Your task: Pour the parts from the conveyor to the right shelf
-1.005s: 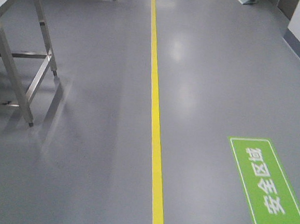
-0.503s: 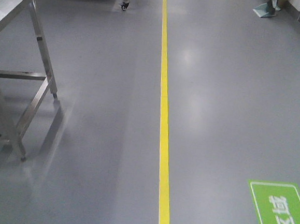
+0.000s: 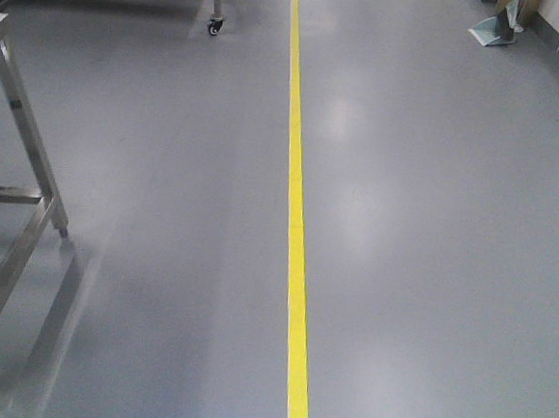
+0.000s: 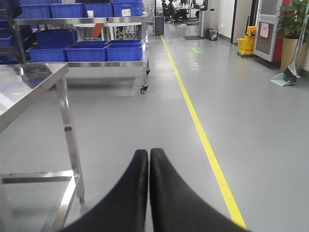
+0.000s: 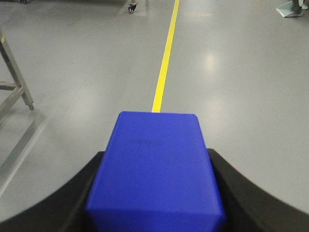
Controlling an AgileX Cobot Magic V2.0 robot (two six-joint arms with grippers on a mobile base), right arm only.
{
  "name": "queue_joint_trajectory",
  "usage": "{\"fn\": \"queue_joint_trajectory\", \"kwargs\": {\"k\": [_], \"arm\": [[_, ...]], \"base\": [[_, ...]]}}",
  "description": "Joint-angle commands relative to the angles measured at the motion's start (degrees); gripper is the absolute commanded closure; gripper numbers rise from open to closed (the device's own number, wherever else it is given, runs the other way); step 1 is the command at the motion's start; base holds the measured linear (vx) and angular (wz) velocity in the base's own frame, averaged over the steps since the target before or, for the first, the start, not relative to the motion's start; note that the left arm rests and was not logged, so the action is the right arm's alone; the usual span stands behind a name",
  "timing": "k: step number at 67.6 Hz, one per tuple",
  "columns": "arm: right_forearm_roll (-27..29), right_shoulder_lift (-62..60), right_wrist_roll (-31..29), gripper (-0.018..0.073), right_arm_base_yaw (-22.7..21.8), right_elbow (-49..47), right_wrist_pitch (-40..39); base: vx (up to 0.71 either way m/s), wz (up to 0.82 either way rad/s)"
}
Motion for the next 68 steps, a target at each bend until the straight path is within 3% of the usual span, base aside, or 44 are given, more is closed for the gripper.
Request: {"fn": "queue_joint_trajectory", "kwargs": {"k": [1, 68], "arm": [[0.13, 0.88, -0.55, 0.0565, -0.33, -1.49, -4.25], [0.13, 0.88, -0.55, 0.0565, -0.33, -1.49, -4.44]], "base": [[0.61, -0.07], [0.63, 0.05]]}}
